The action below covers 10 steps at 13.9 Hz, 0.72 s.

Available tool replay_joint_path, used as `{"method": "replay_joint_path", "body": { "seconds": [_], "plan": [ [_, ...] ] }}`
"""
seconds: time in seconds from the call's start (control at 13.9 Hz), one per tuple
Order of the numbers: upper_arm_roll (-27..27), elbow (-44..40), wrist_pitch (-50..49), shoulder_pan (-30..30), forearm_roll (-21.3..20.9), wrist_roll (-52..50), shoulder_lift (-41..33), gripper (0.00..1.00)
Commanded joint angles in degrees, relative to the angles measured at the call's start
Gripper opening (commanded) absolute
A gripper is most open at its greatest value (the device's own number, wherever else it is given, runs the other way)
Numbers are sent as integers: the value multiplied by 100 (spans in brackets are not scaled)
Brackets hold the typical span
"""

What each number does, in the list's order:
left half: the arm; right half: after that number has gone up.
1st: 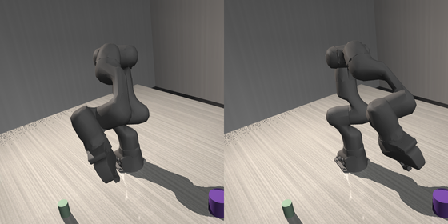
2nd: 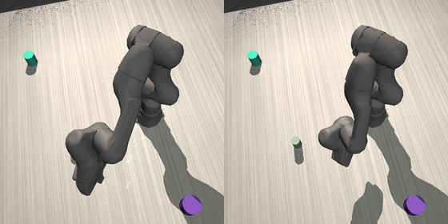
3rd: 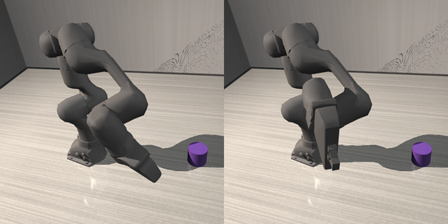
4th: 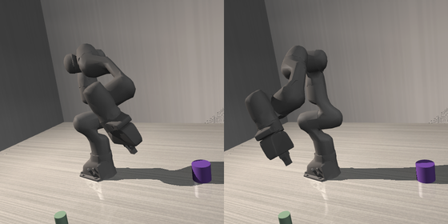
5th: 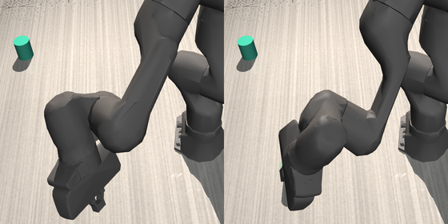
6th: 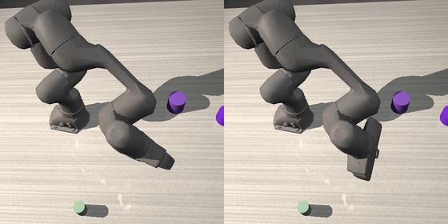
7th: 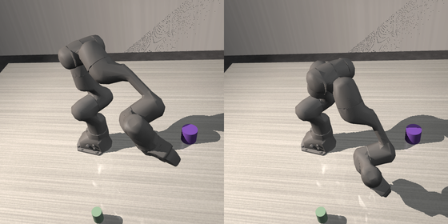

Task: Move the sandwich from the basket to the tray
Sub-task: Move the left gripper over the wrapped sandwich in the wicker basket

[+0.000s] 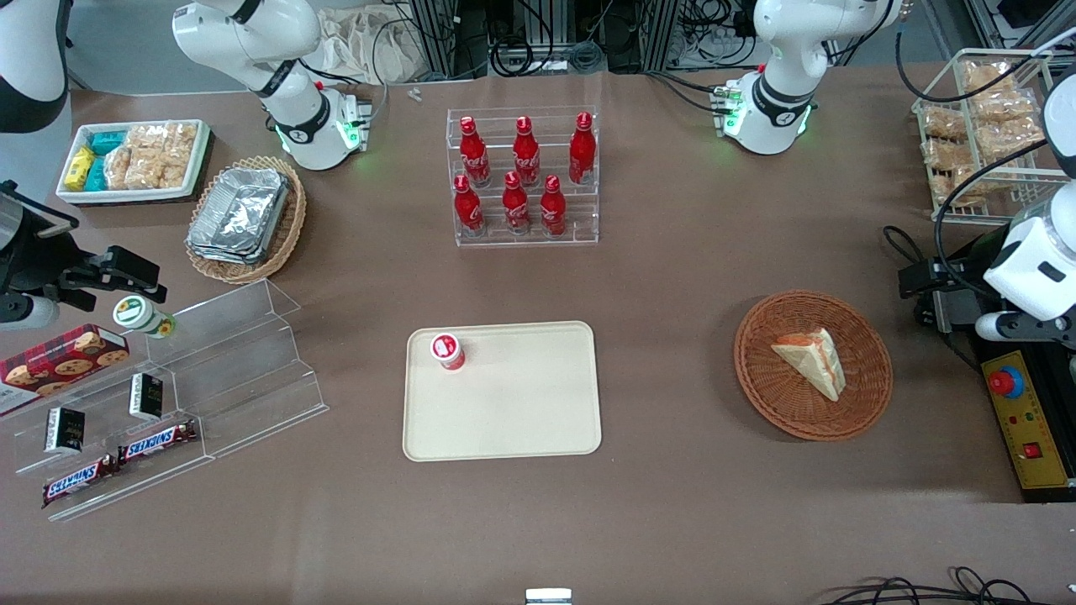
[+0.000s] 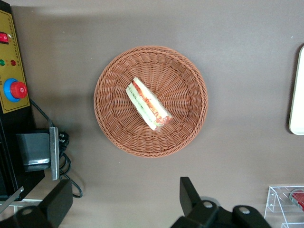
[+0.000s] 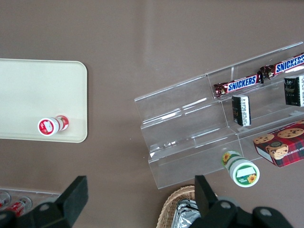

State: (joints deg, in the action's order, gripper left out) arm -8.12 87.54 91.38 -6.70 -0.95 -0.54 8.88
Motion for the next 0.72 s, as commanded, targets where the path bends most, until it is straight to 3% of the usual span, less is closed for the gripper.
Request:
{"method": "replay_joint_path", "body": {
  "seconds": [0.0, 0.36, 0.65],
  "plan": [
    [-23, -158, -111, 2, 43, -200, 105, 100],
    [-23, -9, -42, 37, -45, -1498, 236, 100],
    [-216, 700, 765, 55, -256, -3519, 175, 100]
  ]
}}
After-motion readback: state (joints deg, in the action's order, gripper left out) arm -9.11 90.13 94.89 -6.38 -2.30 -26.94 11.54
